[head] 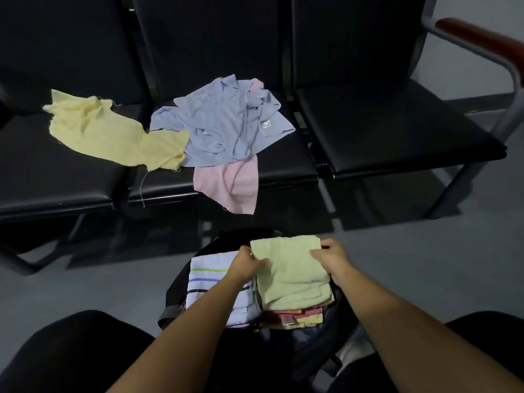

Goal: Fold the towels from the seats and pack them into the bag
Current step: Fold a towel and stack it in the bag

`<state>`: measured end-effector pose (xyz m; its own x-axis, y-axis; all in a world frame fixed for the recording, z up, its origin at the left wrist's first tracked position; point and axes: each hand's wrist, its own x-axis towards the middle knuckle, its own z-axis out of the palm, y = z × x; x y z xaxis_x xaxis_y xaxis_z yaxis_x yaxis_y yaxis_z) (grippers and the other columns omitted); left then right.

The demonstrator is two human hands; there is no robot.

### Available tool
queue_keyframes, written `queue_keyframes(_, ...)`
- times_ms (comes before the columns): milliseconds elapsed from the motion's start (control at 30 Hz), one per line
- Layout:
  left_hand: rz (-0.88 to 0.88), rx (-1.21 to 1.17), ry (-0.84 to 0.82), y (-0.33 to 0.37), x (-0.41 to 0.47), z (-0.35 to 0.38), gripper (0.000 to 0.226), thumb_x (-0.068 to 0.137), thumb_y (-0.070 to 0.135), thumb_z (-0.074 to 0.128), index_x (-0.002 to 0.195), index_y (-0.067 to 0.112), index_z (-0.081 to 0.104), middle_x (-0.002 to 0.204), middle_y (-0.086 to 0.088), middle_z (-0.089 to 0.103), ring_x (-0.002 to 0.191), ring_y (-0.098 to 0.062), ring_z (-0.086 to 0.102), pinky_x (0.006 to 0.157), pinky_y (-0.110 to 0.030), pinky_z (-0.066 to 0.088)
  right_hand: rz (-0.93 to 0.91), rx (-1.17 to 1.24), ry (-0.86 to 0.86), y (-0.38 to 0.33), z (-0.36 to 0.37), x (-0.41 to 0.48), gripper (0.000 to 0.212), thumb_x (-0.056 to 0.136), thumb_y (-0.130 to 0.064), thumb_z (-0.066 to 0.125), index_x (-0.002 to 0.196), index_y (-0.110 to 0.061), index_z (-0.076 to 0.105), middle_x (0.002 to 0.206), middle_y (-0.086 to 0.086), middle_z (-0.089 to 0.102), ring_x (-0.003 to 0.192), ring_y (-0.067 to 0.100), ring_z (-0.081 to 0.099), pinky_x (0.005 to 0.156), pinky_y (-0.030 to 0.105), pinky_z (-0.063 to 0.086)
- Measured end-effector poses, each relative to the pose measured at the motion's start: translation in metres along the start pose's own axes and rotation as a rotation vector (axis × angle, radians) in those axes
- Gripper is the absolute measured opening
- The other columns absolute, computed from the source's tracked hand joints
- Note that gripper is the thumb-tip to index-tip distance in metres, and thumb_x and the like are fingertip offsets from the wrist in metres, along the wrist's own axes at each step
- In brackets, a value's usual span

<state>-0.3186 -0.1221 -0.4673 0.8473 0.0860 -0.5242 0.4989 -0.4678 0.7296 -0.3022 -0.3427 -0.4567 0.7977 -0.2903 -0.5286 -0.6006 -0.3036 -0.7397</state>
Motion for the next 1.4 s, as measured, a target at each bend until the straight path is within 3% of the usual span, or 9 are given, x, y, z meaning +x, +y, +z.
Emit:
queue_keyframes(300, -0.074, 0.291, -0.060, -0.018, 0.013, 0.009, 0.037, 0.091, 0.019, 0.066, 0.118, 0.006, 0.044, 0.120, -0.018, 0.062, 0.100, -0.032, 0.060, 0.073, -0.036, 0.050, 0.043, -0.524, -0.064, 0.009, 0.003, 0.013, 0.015, 0.086, -0.005, 0.054, 0.075, -0.010, 0.046, 0.072, 0.006, 0.050, 0.061, 0.020, 0.050, 0.049, 0.024, 0.035)
queue_keyframes(400, -0.016, 0.348, -0.007, -0.006, 0.011, 0.000, 0.039, 0.093, 0.021, 0.063, 0.125, 0.004, 0.047, 0.123, -0.016, 0.063, 0.112, -0.033, 0.060, 0.077, -0.030, 0.044, -0.002, -0.597, -0.006, -0.005, 0.008, 0.011, 0.008, 0.090, -0.013, 0.056, 0.096, -0.008, 0.057, 0.095, 0.011, 0.062, 0.082, 0.029, 0.062, 0.064, 0.028, 0.047)
queue_keyframes(467, 0.060, 0.348, 0.043, 0.013, 0.011, -0.021, 0.035, 0.092, 0.022, 0.065, 0.122, 0.006, 0.055, 0.118, -0.014, 0.066, 0.110, -0.031, 0.062, 0.078, -0.027, 0.044, -0.107, -0.567, -0.015, -0.036, 0.010, 0.012, 0.011, 0.090, -0.017, 0.059, 0.082, -0.010, 0.056, 0.091, 0.012, 0.059, 0.085, 0.030, 0.061, 0.069, 0.030, 0.044)
queue_keyframes(633, 0.262, 0.196, 0.140, 0.084, 0.003, -0.100, 0.009, 0.091, 0.020, 0.064, 0.091, 0.012, 0.068, 0.082, -0.004, 0.074, 0.078, -0.020, 0.071, 0.075, -0.036, 0.059, -0.345, -0.357, -0.074, -0.145, 0.020, 0.006, 0.018, 0.085, -0.013, 0.061, 0.077, -0.001, 0.069, 0.082, 0.020, 0.070, 0.079, 0.033, 0.065, 0.077, 0.041, 0.057)
queue_keyframes(767, 0.372, 0.196, 0.236, 0.128, -0.001, -0.158, 0.009, 0.094, 0.015, 0.059, 0.089, 0.014, 0.066, 0.082, 0.000, 0.075, 0.075, -0.013, 0.072, 0.071, -0.028, 0.056, -0.422, -0.243, -0.088, -0.215, 0.027, -0.004, 0.018, 0.084, -0.012, 0.060, 0.092, 0.001, 0.070, 0.094, 0.020, 0.073, 0.088, 0.034, 0.073, 0.082, 0.052, 0.061)
queue_keyframes(900, 0.373, 0.283, 0.381, 0.135, 0.021, -0.199, 0.011, 0.091, 0.016, 0.059, 0.097, 0.011, 0.066, 0.092, -0.002, 0.069, 0.084, -0.022, 0.064, 0.066, -0.030, 0.048, -0.511, -0.289, -0.096, -0.254, 0.039, -0.004, 0.012, 0.085, -0.008, 0.059, 0.075, -0.003, 0.064, 0.082, 0.019, 0.066, 0.087, 0.037, 0.069, 0.075, 0.043, 0.060)
queue_keyframes(1033, 0.356, 0.361, 0.473, 0.122, 0.056, -0.218, 0.027, 0.092, 0.017, 0.063, 0.118, 0.013, 0.063, 0.113, -0.007, 0.058, 0.096, -0.021, 0.056, 0.078, -0.028, 0.038, -0.642, -0.437, -0.040, -0.264, 0.055, 0.013, 0.029, 0.089, -0.010, 0.064, 0.112, 0.006, 0.063, 0.113, 0.022, 0.064, 0.106, 0.035, 0.061, 0.087, 0.038, 0.051)
queue_keyframes(1200, 0.359, 0.430, 0.446, 0.107, 0.095, -0.225, 0.045, 0.094, 0.028, 0.064, 0.138, 0.025, 0.056, 0.130, -0.010, 0.051, 0.109, -0.024, 0.054, 0.096, -0.034, 0.044, -0.729, -0.595, -0.172, -0.265, 0.085, 0.050, 0.069, 0.088, -0.029, 0.074, 0.149, -0.024, 0.043, 0.137, 0.012, 0.042, 0.123, 0.031, 0.051, 0.104, 0.040, 0.046)
queue_keyframes(1400, 0.469, 0.519, 0.595, 0.095, 0.119, -0.216, 0.018, 0.091, 0.029, 0.071, 0.109, 0.026, 0.074, 0.111, -0.004, 0.050, 0.104, -0.028, 0.047, 0.093, -0.040, 0.042, -0.863, -0.535, -0.026, -0.263, 0.105, 0.083, 0.017, 0.095, -0.027, 0.063, 0.108, -0.024, 0.073, 0.106, 0.009, 0.059, 0.099, 0.027, 0.060, 0.080, 0.033, 0.049)
